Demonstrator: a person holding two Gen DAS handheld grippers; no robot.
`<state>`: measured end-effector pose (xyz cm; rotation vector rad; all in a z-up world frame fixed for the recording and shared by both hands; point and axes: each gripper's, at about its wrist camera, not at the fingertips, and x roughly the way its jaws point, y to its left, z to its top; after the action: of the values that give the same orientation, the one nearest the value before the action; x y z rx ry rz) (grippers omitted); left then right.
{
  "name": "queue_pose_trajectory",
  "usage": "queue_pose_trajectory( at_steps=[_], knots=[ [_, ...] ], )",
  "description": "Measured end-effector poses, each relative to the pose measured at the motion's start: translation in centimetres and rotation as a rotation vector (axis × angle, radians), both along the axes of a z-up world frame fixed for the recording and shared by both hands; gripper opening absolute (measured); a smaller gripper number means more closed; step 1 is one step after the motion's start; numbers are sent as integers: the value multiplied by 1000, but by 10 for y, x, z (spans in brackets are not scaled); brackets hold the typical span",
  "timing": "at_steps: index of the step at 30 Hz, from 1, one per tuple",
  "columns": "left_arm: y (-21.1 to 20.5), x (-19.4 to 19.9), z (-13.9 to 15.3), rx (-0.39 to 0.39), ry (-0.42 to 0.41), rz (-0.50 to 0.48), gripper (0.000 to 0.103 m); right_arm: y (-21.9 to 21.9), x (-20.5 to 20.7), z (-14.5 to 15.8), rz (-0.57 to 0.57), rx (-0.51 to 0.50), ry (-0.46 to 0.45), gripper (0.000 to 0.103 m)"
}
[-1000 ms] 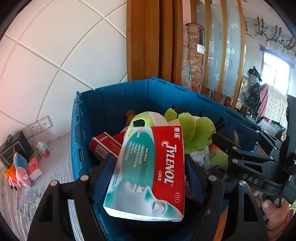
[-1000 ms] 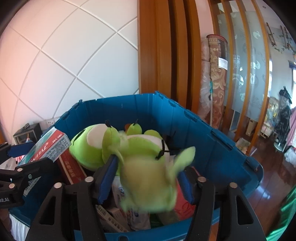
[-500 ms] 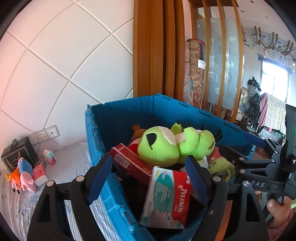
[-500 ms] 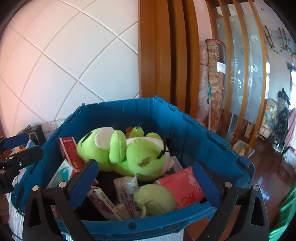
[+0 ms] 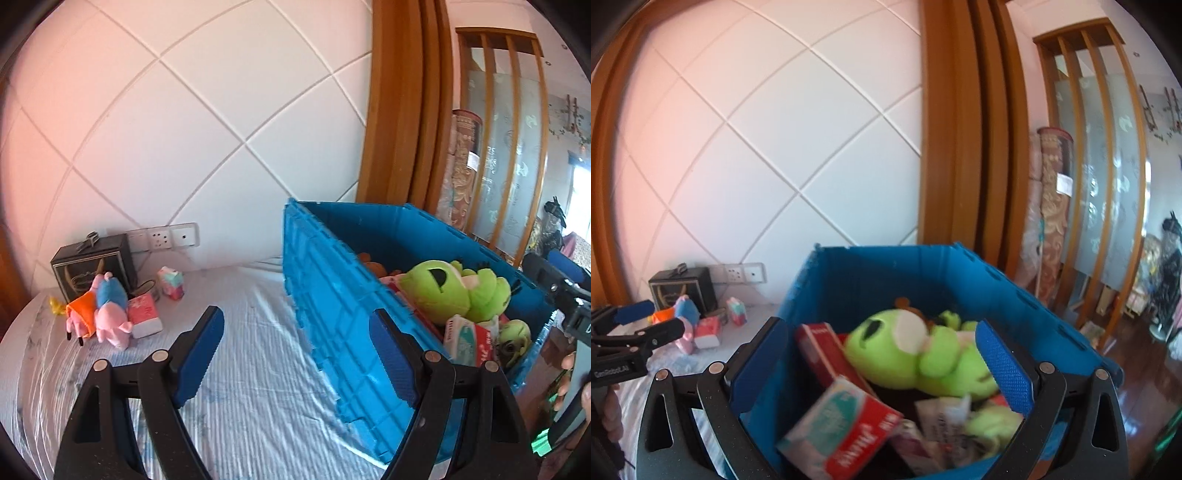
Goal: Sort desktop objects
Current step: 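Withdraw both tools from the crate back toward the bed, then lower both tools onto the blue-shirted pig plush and close them on it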
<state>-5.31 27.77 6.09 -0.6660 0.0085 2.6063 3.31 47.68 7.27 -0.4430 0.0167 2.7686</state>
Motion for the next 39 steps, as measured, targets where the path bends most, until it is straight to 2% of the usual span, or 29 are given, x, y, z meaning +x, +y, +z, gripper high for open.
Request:
queue_pose_trajectory(
  at_steps=[9, 14, 17, 20, 25, 28, 33, 35, 36, 37, 39],
  knots=[
    [-116, -49, -40, -21, -100, 142, 81, -108, -60, 9, 131, 25, -2, 103],
    [-190, -82, -71, -35, -171, 240, 81, -161, -123, -11, 205, 8, -104, 103],
    [-239, -110, -89, -50, -204, 320, 81, -181, -169, -28, 260, -40, -191, 103],
    [-286, -147, -105, -97, -234, 414, 81, -197, -223, -47, 323, -108, -275, 103],
    [-354, -223, -135, -117, -308, 516, 81, -230, -330, -87, 434, -203, -420, 103],
    [-377, -281, -157, -129, -361, 538, 81, -256, -403, -119, 525, -265, -512, 103],
    [-396, -388, -205, -129, -455, 566, 81, -303, -540, -177, 589, -313, -640, 103],
    [-397, -426, -226, -130, -486, 563, 81, -319, -594, -208, 564, -317, -694, 94],
    [-397, -443, -237, -135, -516, 562, 81, -324, -616, -221, 544, -306, -725, 76],
    [-397, -458, -246, -111, -526, 547, 81, -329, -640, -240, 518, -299, -767, 64],
    [-397, -480, -258, -81, -547, 536, 81, -334, -670, -272, 491, -302, -820, 63]
  ],
)
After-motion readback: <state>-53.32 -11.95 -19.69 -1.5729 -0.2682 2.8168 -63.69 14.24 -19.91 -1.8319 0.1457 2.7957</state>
